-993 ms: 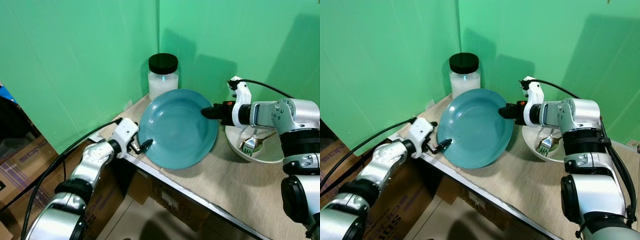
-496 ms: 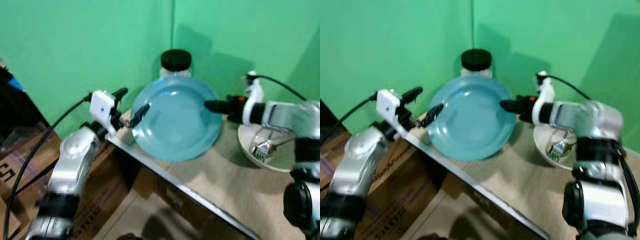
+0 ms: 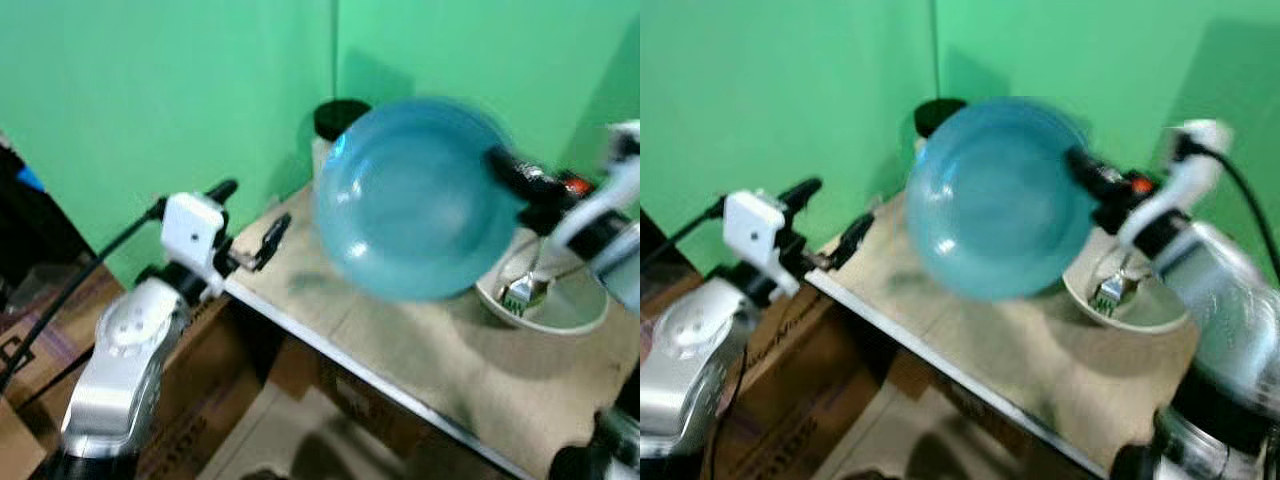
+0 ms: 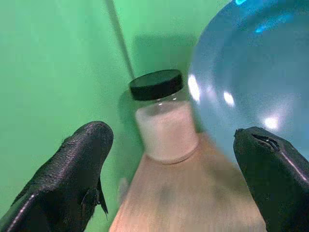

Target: Setting the table

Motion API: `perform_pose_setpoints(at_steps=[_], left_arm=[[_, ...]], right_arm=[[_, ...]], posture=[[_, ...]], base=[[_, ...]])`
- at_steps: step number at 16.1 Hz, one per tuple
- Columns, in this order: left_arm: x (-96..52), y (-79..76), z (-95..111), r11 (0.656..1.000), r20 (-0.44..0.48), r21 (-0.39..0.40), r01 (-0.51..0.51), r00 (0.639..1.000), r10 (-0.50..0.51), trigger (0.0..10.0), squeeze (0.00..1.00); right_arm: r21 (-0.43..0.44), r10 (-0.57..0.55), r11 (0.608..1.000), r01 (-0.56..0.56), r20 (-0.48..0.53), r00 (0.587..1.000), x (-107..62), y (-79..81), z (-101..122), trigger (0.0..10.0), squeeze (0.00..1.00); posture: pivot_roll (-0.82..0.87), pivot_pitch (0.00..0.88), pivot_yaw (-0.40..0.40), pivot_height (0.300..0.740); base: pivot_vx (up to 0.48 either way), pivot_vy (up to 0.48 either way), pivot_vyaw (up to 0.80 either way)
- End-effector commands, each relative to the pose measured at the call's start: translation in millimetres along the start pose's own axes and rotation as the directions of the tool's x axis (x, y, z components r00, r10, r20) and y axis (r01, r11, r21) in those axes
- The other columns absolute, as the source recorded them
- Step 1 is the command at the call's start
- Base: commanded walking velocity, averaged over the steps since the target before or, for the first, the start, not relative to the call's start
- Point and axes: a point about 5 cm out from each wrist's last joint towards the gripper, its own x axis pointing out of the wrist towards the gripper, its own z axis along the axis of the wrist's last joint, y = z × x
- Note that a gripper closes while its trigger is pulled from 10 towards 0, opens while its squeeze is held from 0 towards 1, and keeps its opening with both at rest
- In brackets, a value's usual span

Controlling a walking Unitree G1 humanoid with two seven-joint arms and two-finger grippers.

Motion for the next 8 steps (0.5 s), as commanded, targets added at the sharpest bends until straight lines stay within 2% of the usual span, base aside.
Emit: perform_pose_setpoints(at_steps=[1,3,5,7,8], left_arm=[[-2.3,1.6,3,0.999,-0.011,0.011,-0.043,0.999,0.043,10.0,0.00],[-3.2,-2.7,3,0.997,-0.022,-0.012,-0.074,0.997,0.074,10.0,0.00],[-3.1,-8.3,4,0.996,-0.035,-0.015,-0.092,0.995,0.092,10.0,0.00],[-3.0,-9.7,5,0.994,-0.041,-0.006,-0.112,0.993,0.112,10.0,0.00],[-2.8,-9.7,6,0.990,-0.040,-0.005,-0.138,0.990,0.137,10.0,0.00]], right_arm=[[-0.029,-0.010,1.000,0.012,0.074,0.997,-3.0,12.2,4,0.0,0.00],[0.000,-0.017,1.000,0.018,0.112,0.994,-7.2,21.7,-9,0.0,0.00],[0.028,-0.068,0.998,0.065,0.145,0.987,-4.6,28.0,-18,0.0,0.00],[0.029,-0.088,0.996,0.084,0.160,0.983,-2.9,33.5,-21,0.0,0.00],[-0.003,-0.064,0.998,0.066,0.154,0.986,0.1,41.0,-25,0.0,0.00]], posture=[[-0.09,0.000,0.105,0.740],[-0.09,0.000,0.109,0.740],[-0.08,0.000,0.106,0.740],[-0.08,0.000,0.098,0.740],[-0.07,0.000,0.092,0.740]], base=[[0.000,0.000,0.00],[0.000,0.000,0.00],[0.000,0.000,0.00],[0.000,0.000,0.00],[0.000,0.000,0.00]])
